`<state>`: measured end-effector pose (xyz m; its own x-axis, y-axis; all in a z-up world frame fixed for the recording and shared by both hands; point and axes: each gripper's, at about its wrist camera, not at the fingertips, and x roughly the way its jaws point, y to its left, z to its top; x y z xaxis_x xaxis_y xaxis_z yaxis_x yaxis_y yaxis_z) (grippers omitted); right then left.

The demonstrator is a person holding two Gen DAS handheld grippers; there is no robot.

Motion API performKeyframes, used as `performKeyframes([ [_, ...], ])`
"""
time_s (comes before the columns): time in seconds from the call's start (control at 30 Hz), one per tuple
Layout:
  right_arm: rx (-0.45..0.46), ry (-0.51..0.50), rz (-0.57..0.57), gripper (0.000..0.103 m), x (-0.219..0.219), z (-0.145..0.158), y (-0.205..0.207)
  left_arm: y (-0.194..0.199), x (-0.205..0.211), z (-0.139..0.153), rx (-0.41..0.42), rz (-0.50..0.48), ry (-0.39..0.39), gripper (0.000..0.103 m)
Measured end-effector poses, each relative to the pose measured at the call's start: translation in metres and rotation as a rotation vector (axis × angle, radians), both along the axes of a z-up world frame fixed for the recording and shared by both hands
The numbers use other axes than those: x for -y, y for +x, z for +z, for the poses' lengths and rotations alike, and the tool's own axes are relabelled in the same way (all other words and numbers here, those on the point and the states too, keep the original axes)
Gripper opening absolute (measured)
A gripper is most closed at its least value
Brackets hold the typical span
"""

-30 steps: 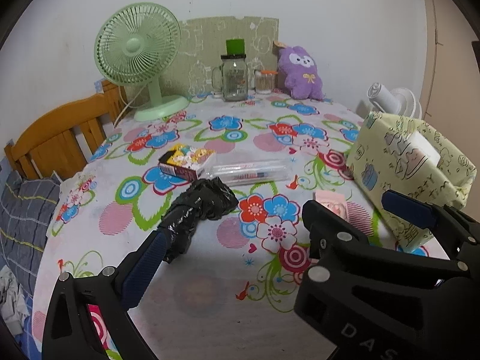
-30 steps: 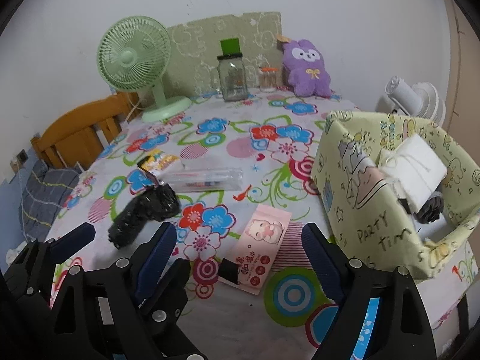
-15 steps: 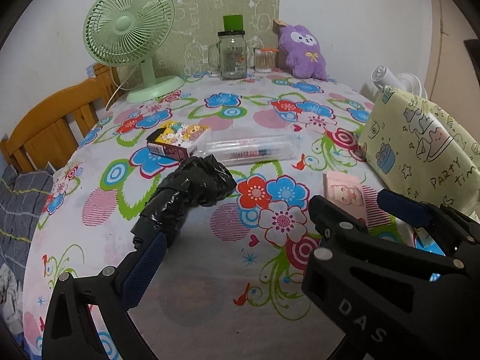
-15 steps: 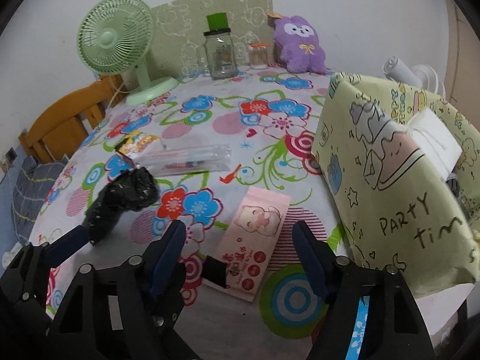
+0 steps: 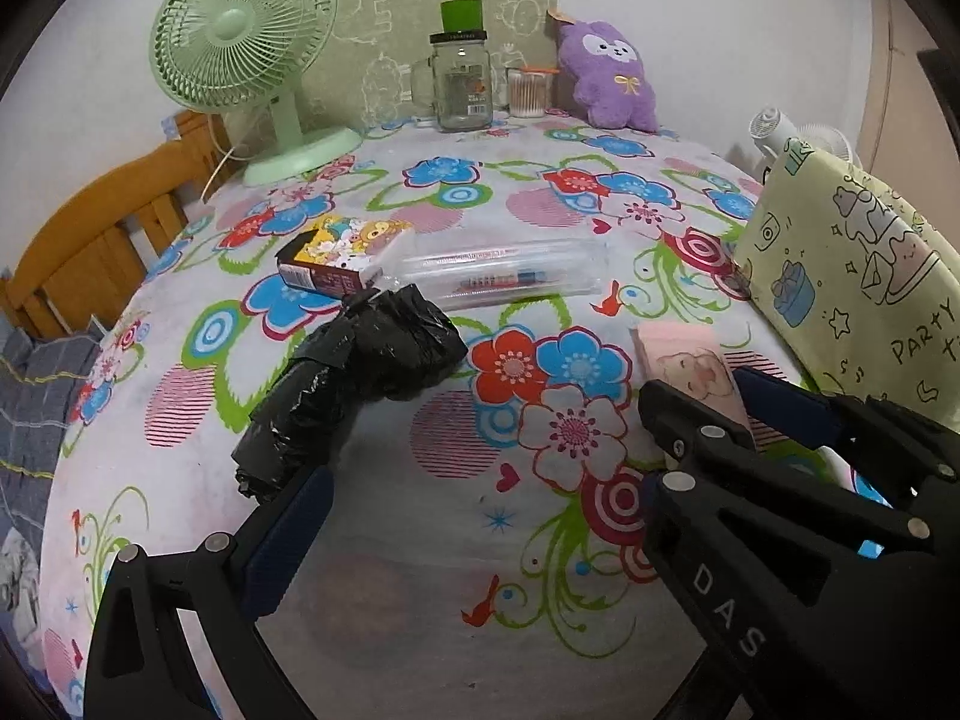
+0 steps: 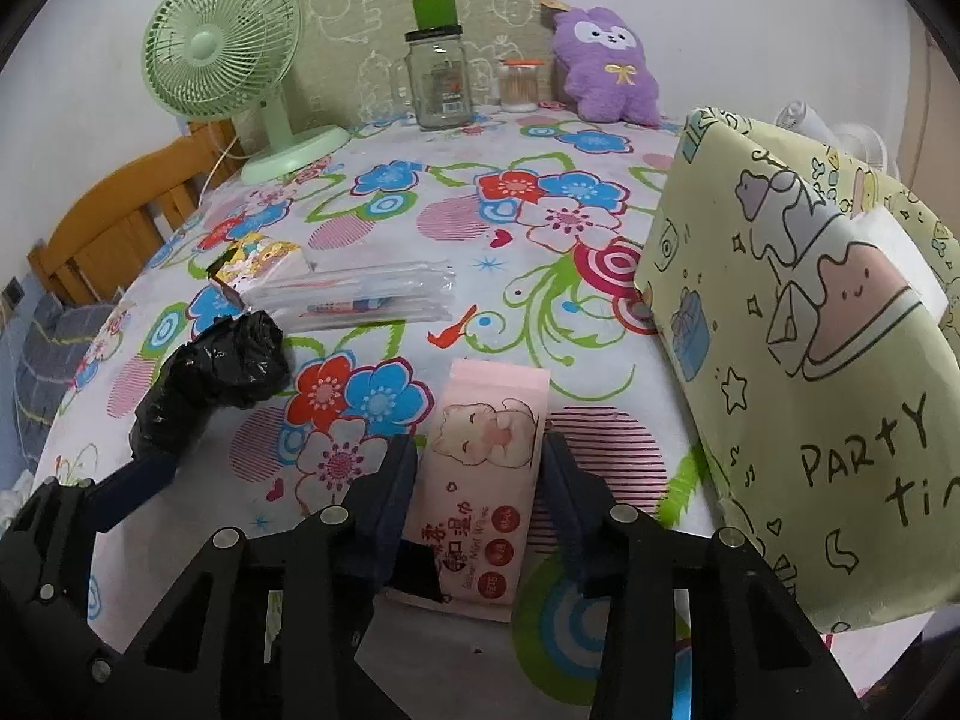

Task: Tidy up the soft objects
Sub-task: 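Grasp the pink wipes pack with the right tool, then grasp the black plastic bag with the left tool while the right tool holds the wipes pack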

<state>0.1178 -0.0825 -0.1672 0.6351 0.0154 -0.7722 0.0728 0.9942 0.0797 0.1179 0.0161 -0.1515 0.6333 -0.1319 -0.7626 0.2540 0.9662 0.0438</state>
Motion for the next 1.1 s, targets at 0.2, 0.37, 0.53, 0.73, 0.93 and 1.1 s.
performKeyframes([
  [0.2, -0.002, 0.012, 0.026, 0.041, -0.002, 0.004, 0.004, 0.001, -0.004, 0.005, 0.017, 0.022, 0.000, 0.103],
  [0.37, 0.037, 0.014, 0.047, 0.041, -0.007, 0.018, 0.006, 0.002, -0.009, 0.018, 0.052, 0.034, -0.015, 0.103],
  [0.53, 0.065, 0.013, 0.068, 0.041, -0.016, 0.028, 0.014, 0.012, -0.019, 0.025, 0.074, 0.068, -0.020, 0.103],
  [0.73, 0.069, 0.031, 0.072, 0.041, -0.023, 0.031, 0.026, 0.027, -0.026, 0.027, 0.088, 0.075, 0.015, 0.103],
  [0.93, 0.055, 0.040, 0.066, 0.041, -0.027, 0.028, 0.038, 0.043, -0.030, 0.022, 0.066, 0.060, 0.013, 0.103],
  [1.1, 0.048, 0.039, 0.063, 0.041, -0.029, 0.025, 0.043, 0.047, -0.034, 0.017, 0.043, 0.061, -0.016, 0.100],
])
